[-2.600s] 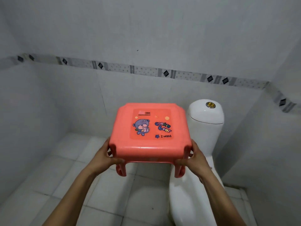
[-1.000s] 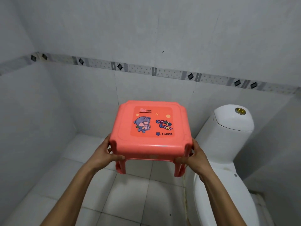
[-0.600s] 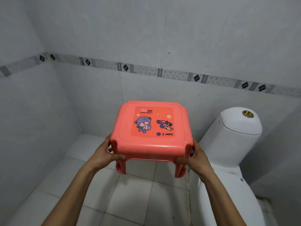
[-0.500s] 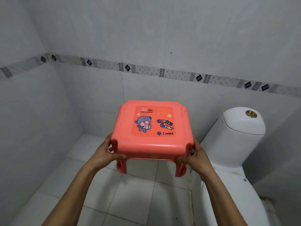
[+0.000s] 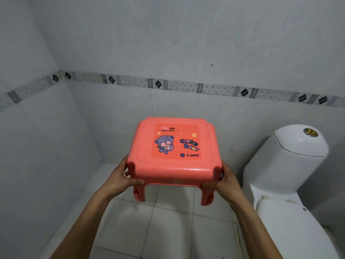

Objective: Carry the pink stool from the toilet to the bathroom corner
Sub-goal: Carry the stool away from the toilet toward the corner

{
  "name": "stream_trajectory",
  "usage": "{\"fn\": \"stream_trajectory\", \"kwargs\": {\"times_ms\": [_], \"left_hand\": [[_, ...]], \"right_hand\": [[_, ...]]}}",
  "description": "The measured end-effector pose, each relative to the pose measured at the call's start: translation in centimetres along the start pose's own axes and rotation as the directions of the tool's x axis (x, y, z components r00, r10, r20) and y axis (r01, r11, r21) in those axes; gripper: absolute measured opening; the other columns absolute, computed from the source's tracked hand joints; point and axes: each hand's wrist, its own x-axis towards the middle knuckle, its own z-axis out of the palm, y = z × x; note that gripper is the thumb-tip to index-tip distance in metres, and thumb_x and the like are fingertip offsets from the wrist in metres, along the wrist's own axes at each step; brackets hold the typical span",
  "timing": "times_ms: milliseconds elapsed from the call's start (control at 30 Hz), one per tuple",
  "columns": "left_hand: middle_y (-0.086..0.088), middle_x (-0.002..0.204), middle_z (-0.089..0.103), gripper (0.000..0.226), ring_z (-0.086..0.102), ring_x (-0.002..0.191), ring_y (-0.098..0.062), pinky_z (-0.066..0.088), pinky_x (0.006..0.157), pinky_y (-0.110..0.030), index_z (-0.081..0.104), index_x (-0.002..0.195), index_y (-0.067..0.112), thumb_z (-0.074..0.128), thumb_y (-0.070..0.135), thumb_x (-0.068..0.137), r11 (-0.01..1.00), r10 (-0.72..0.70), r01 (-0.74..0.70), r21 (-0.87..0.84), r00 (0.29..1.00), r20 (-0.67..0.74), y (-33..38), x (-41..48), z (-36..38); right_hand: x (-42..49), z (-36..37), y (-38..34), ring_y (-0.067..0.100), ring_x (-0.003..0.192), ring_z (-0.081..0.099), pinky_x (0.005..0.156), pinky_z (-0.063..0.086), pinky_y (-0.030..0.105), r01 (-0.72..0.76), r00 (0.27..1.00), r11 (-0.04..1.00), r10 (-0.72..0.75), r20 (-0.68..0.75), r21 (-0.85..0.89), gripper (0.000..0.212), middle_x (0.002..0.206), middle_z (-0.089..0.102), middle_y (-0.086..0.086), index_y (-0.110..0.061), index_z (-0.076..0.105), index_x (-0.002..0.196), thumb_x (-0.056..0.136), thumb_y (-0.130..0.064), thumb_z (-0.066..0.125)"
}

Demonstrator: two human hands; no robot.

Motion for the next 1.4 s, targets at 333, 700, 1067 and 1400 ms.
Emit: {"fn": "stream_trajectory", "kwargs": {"times_ms": [333,700,1067,1400], "left_hand": [[-0.002,0.133,0.048,0.116,0.047,0.122,-0.027,0.046,0.095,-0.040,0.027,0.139,0.028,0.083,0.020,0.038,1.000,-0.002,0.002,0.021,0.999,0.041,-0.9,1.3,-6.3],[-0.002,0.132,0.048,0.119,0.049,0.121,-0.028,0.049,0.093,-0.044,0.027,0.138,0.031,0.083,0.026,0.034,1.000,-0.014,0.015,-0.019,0.999,0.045,-1.1,1.8,-7.8],[-0.002,0.130,0.047,0.122,0.047,0.119,-0.026,0.048,0.073,-0.020,0.024,0.141,0.026,0.083,0.025,0.034,0.999,-0.002,0.003,-0.049,1.000,0.017,-1.0,2.6,-6.6],[-0.001,0.129,0.048,0.121,0.048,0.117,-0.026,0.050,0.072,-0.022,0.025,0.140,0.028,0.082,0.025,0.033,0.997,-0.010,0.009,-0.078,1.000,-0.010,-1.9,2.6,-6.3]], "right_hand": [[0.4,6.3,-1.3,-0.004,0.077,0.048,0.064,0.044,0.025,-0.016,1.000,1.000,0.016,-0.020,0.009,0.088,0.093,0.055,-0.016,-0.024,0.036,0.135,0.061,-0.001,0.078],[1.5,7.4,-2.3,0.014,0.093,0.049,0.078,0.043,0.034,-0.012,1.000,0.999,0.012,-0.016,-0.049,0.088,0.089,0.050,-0.020,-0.025,0.034,0.136,0.062,-0.005,0.078],[3.6,6.4,-2.3,0.017,0.098,0.054,0.078,0.047,0.035,-0.003,1.000,0.997,0.004,0.001,-0.079,0.084,0.101,0.057,-0.010,-0.029,0.037,0.133,0.062,-0.012,0.078],[4.2,6.3,-2.4,0.016,0.095,0.052,0.077,0.044,0.034,-0.012,0.999,0.995,0.016,0.043,-0.100,0.090,0.098,0.052,-0.012,-0.028,0.032,0.137,0.062,-0.009,0.079]]}}
